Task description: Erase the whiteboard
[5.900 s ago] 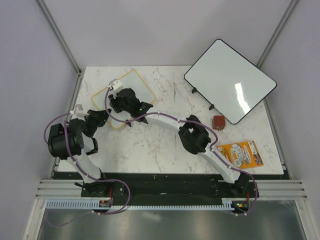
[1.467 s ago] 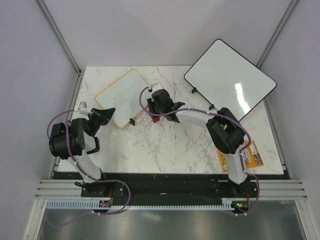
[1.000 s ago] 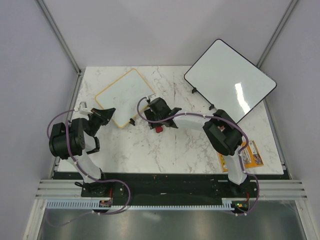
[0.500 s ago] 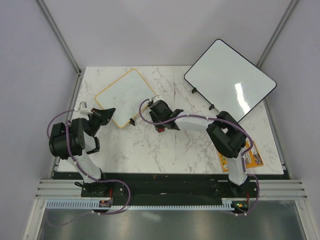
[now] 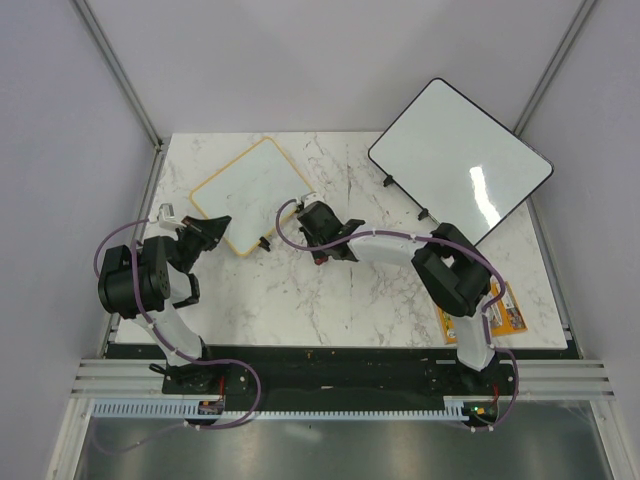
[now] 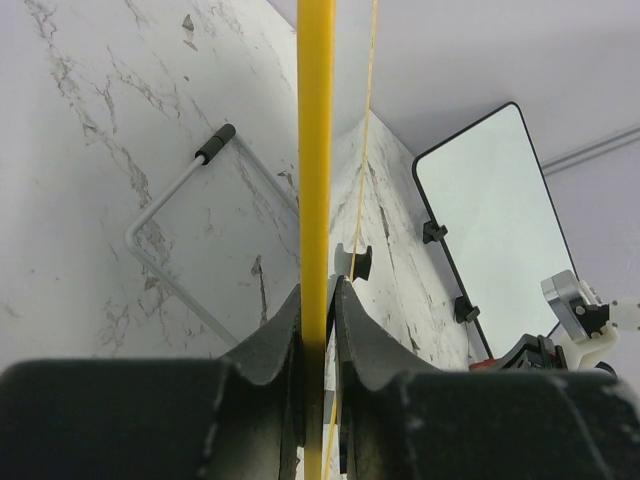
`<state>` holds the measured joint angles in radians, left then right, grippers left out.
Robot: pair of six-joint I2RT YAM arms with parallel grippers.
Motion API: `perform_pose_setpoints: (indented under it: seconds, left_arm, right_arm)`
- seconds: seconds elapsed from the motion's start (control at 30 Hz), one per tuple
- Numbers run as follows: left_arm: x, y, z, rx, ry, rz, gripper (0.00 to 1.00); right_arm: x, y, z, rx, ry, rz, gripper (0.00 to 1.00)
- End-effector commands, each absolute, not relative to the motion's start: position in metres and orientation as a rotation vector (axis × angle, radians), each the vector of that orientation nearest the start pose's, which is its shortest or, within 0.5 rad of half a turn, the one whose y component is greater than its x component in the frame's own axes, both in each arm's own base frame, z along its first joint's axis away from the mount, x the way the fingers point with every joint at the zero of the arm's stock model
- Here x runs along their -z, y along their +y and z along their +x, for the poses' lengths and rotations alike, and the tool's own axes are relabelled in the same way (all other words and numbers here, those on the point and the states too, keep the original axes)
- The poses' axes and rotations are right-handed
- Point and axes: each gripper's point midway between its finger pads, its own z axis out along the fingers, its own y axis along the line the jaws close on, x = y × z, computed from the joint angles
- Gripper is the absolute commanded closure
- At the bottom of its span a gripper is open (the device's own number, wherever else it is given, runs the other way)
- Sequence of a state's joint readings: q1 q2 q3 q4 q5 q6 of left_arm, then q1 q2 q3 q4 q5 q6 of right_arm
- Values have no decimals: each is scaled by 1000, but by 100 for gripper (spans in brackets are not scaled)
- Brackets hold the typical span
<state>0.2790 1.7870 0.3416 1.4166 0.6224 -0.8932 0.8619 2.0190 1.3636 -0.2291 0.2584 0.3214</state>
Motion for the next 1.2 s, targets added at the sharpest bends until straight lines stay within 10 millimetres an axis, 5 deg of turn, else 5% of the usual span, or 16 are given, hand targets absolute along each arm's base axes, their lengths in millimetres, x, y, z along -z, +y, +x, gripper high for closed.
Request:
perform_pose_setpoints:
  seconds: [0.0,0.27,0.4,0.5,0.93,1.17]
  left_arm:
    - [-146,-23,387,898,1440,-290,98]
    - [-147,-22,387,895,1438,-291,98]
    - [-146,-22,387,896,1440,-293,98]
    - [-146,-23,387,898,1440,-292,98]
    - [-146,-23,388,904,1442,-294,98]
    - [-145,-23,388,906,1444,-295,98]
  right_arm:
    - [-17,361,340,-236,2410,-584,91]
    - [-18,369,347,-242,2396,-588,89]
    - [-13,362,345,-213,2415,-575,63]
    - [-11,358,341,-213,2420,-561,52]
    - [-39,369,339,-307,2376,-524,49]
    - [-47,376,333,-318,2354,-518,36]
